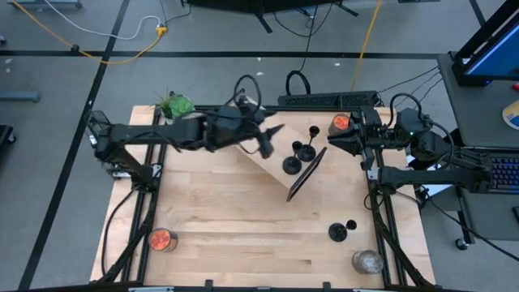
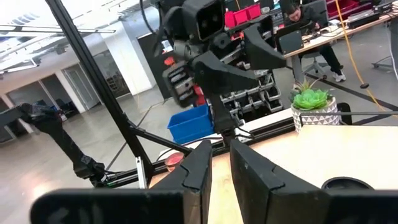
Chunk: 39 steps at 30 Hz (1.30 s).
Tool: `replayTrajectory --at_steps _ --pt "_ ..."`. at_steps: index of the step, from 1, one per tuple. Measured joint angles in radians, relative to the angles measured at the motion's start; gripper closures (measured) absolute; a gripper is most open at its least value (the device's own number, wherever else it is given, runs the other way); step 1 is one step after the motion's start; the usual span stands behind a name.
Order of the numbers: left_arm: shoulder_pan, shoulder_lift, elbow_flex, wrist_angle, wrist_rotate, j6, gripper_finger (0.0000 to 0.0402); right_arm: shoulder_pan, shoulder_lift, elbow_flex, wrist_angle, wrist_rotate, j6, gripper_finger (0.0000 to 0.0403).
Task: Pick & Place candle stick holders
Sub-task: Put the black candle holder on the shelf
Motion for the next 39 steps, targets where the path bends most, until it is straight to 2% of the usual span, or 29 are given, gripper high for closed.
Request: replayTrajectory --at_steps 5,9,15,18,23,27,31,34,39 --pt "-0.001 -0.064 0.000 -0.342 -0.043 -0.171 0.0185 0.000 -0.006 0.000 -0.014 -0.083 -0.010 0.0349" --pt "-0.021 -0.065 -0.018 -0.469 -0.127 -0.274 0.0185 0.005 -0.010 0.000 -0.055 -0.135 -0.003 0.0349" --pt "-0.087 -0.115 -0.207 -0.349 -0.151 -0.346 0.0185 0.075 -0.010 0.000 -0.099 -0.131 0.014 0.0349" --pt "-0.120 -0.190 -0.322 -0.304 -0.152 -0.392 0.0185 0.113 0.001 0.014 -0.110 -0.119 0.043 0.0349" --pt "-0.173 -0.334 -0.479 -0.208 -0.154 -0.425 0.0185 0.197 0.051 0.104 -0.224 -0.030 0.043 0.0349" --pt "-0.197 -0.459 -0.579 -0.194 -0.157 -0.425 0.0185 0.265 0.131 0.221 -0.376 0.039 0.038 0.0349" --pt "-0.204 -0.584 -0.669 -0.173 -0.156 -0.421 0.0185 0.328 0.238 0.363 -0.603 0.092 0.086 0.0349" --pt "-0.203 -0.684 -0.734 -0.162 -0.157 -0.421 0.0185 0.368 0.324 0.463 -0.783 0.111 0.169 0.0349" --pt "-0.204 -0.835 -0.818 -0.161 -0.156 -0.409 0.0185 0.433 0.444 0.585 -1.039 0.079 0.381 0.0349"
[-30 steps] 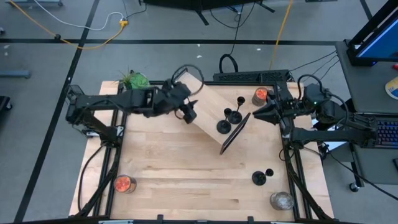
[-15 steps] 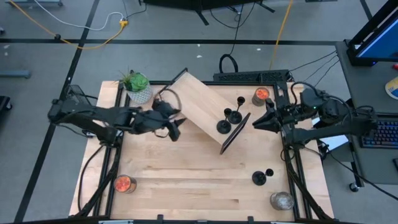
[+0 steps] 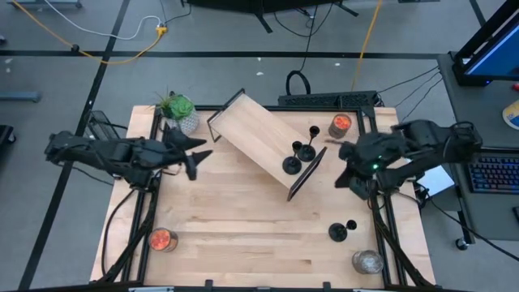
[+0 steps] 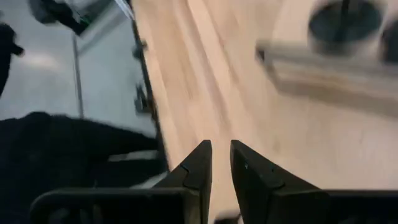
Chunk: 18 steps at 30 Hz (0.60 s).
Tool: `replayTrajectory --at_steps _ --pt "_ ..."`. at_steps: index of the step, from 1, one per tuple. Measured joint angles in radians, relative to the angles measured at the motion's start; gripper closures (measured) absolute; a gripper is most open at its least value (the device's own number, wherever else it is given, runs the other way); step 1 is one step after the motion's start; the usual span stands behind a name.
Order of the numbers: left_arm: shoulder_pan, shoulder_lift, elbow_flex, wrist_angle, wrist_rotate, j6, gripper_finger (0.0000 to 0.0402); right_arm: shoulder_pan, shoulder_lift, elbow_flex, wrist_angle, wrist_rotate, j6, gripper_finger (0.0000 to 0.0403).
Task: Pick & Place candle stick holders
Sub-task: Put the black candle holder on the shelf
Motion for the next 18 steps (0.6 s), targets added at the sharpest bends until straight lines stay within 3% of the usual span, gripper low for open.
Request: replayTrajectory --at_steps 7,14,18 --pt "0.000 -0.149 -0.069 -0.007 0.001 0.058 0.0185 0.088 0.073 0.047 -0.234 -0.081 0.371 0.0349" --pt "0.000 -0.216 -0.104 -0.025 0.001 0.060 0.0185 0.204 0.088 0.047 -0.304 -0.044 0.713 0.0349" --pt "0.000 -0.221 -0.110 -0.032 0.000 0.063 0.0185 0.264 0.092 0.047 -0.309 -0.022 0.828 0.0349"
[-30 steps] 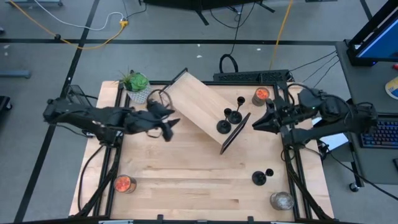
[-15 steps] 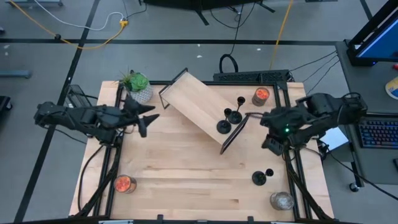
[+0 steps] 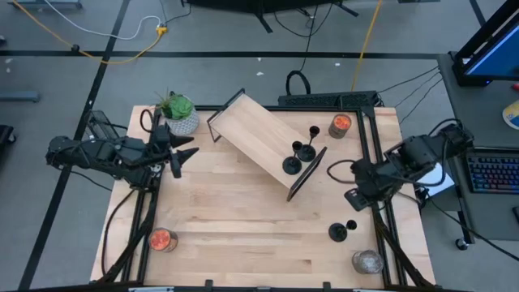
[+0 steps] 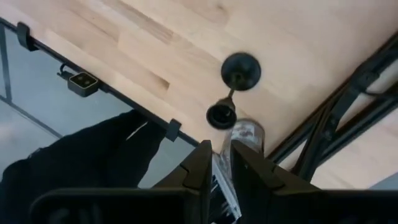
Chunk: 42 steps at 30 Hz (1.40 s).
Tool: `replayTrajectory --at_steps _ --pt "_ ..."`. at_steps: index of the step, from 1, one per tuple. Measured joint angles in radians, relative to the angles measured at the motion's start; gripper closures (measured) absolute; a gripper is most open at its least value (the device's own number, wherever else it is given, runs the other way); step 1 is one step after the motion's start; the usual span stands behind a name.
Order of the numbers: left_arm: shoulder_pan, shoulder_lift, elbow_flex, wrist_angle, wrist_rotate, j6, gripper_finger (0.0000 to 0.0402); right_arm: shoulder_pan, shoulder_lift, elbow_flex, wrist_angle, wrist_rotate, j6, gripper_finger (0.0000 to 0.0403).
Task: Pick & Place candle stick holders
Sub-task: Put the black candle holder on the shelf
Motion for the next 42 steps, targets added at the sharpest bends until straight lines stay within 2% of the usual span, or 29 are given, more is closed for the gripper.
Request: replayTrajectory --at_steps 5,9,19,26,33,36,42 --pt "0.000 0.000 -0.001 -0.005 0.000 0.005 0.0185 0.049 0.000 0.000 0.011 0.007 0.044 0.0349" --pt "0.000 0.000 -0.001 -0.004 0.000 0.006 0.0185 0.072 0.000 0.000 -0.001 0.056 0.066 0.0351" --pt "0.000 0.000 -0.001 -0.004 0.000 0.006 0.0185 0.077 0.000 -0.001 -0.005 0.054 0.127 0.0364" --pt "0.000 0.000 -0.001 -0.004 0.000 0.004 0.0185 0.089 0.010 -0.008 0.004 0.054 0.117 0.0307" --pt "0.000 0.000 -0.001 -0.003 0.000 0.000 0.0185 0.131 0.010 -0.128 0.027 0.035 0.123 0.0238" --pt "0.000 0.000 -0.001 -0.003 0.000 0.000 0.0185 0.135 0.011 -0.186 0.045 0.017 0.136 0.0227" --pt "0.000 0.000 -0.001 -0.002 -0.007 -0.004 0.0185 0.150 0.003 -0.253 0.154 0.077 0.125 0.0234"
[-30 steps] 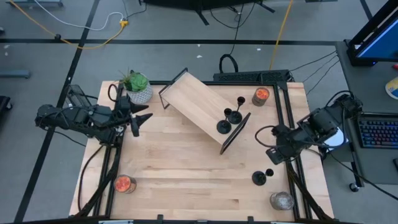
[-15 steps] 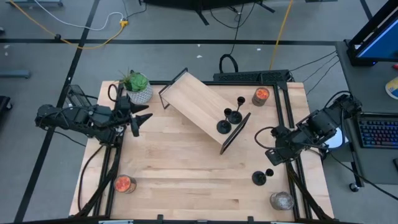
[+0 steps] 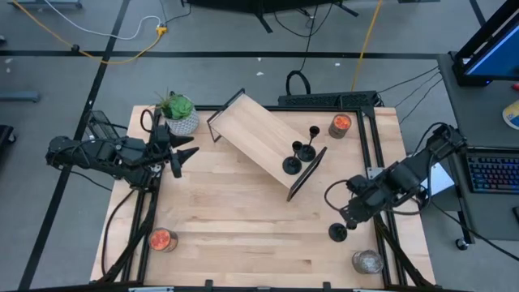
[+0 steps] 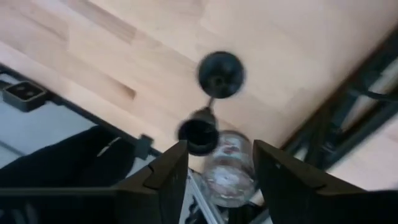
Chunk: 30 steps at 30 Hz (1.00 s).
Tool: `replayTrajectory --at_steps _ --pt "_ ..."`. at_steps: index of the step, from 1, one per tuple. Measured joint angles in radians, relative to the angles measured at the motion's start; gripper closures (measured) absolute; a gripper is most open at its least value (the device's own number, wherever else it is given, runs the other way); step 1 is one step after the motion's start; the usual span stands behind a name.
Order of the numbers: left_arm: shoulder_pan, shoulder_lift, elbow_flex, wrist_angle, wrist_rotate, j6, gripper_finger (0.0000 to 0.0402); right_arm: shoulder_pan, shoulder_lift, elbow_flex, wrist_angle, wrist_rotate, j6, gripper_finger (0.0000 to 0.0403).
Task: Pick & Place candle stick holders
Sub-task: Put the black candle holder on the shelf
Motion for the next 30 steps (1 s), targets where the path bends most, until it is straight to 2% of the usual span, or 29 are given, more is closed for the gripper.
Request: replayTrajectory --at_steps 4,10,15,19,30 --pt "0.000 0.000 -0.003 0.003 0.000 -0.001 0.0185 0.020 0.000 -0.027 0.017 -0.002 -0.007 0.0242" --pt "-0.011 -0.039 -0.078 0.049 -0.002 -0.023 0.0185 0.058 0.000 -0.041 0.031 0.000 0.007 0.0242" --pt "-0.038 -0.111 -0.134 0.061 -0.002 -0.018 0.0185 0.084 0.000 -0.041 0.036 0.006 0.017 0.0243" --pt "-0.051 -0.170 -0.176 0.061 -0.002 -0.010 0.0185 0.097 0.000 -0.041 0.048 0.056 0.032 0.0242" --pt "-0.075 -0.343 -0.255 0.053 0.023 0.055 0.0185 0.098 0.004 -0.043 0.085 0.052 0.054 0.0246"
